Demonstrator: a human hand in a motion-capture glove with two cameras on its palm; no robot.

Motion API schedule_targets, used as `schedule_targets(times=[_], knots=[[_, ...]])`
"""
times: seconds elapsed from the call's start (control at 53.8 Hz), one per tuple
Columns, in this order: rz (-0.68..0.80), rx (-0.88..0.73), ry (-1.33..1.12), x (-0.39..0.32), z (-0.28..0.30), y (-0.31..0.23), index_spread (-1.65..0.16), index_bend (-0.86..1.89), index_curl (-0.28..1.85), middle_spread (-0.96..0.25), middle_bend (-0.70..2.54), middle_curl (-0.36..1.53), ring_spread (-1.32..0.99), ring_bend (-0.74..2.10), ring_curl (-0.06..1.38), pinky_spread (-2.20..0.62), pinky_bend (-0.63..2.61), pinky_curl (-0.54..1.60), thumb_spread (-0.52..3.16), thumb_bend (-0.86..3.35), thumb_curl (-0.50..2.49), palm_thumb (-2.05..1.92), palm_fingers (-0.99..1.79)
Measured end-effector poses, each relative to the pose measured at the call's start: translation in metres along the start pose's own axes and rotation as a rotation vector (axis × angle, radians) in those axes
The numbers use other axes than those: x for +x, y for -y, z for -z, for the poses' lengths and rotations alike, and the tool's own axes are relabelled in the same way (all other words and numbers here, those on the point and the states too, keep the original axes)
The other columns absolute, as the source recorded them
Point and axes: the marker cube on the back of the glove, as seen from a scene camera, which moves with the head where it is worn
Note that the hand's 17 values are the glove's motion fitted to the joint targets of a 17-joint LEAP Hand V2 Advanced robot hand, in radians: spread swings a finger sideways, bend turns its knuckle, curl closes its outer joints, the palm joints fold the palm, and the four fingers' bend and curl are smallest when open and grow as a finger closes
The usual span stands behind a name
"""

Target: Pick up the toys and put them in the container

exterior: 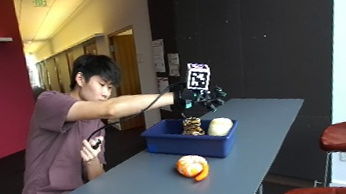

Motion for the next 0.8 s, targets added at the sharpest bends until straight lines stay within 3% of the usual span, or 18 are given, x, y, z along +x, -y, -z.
schedule_targets(times=[0.13, 0.297, 0.39, 0.464, 0.631, 0.687, 0.799], knots=[[-0.012, 0.047, 0.008, 0.022, 0.014, -0.01, -0.25, 0.01, 0.5, 0.0, 0.08, 0.53, -0.01, 0.46, 0.39, 0.02, 1.16, 0.49, 1.14, -0.06, 0.58, -0.05, -0.52], [-0.106, 0.065, -0.278, 0.09, 0.026, -0.033, -0.24, 0.07, 0.39, 0.02, 0.08, 0.42, 0.02, 0.35, 0.35, 0.05, 1.0, 0.42, 1.18, -0.06, 0.47, -0.07, -0.36], [-0.068, 0.065, -0.028, 0.095, 0.036, -0.048, -0.24, 0.07, 0.35, 0.03, 0.09, 0.37, 0.02, 0.33, 0.34, 0.06, 0.95, 0.4, 1.2, -0.06, 0.42, -0.08, -0.32], [-0.094, 0.066, -0.091, 0.124, 0.031, -0.058, -0.24, 0.07, 0.31, 0.03, 0.09, 0.34, 0.03, 0.31, 0.34, 0.06, 0.93, 0.38, 1.21, -0.06, 0.39, -0.07, -0.3], [-0.171, 0.018, -0.084, 0.18, -0.01, -0.067, -0.23, 0.08, 0.27, 0.02, 0.12, 0.3, 0.02, 0.29, 0.34, 0.05, 0.85, 0.36, 1.33, -0.06, 0.29, -0.1, -0.26], [-0.174, -0.037, -0.179, 0.208, -0.036, -0.066, -0.23, 0.09, 0.26, 0.02, 0.12, 0.3, 0.01, 0.28, 0.34, 0.05, 0.82, 0.35, 1.36, -0.06, 0.27, -0.1, -0.26], [-0.228, -0.162, -0.13, 0.222, -0.094, -0.059, -0.23, 0.1, 0.24, 0.01, 0.13, 0.28, 0.01, 0.26, 0.34, 0.04, 0.75, 0.33, 1.43, -0.06, 0.22, -0.11, -0.27]])
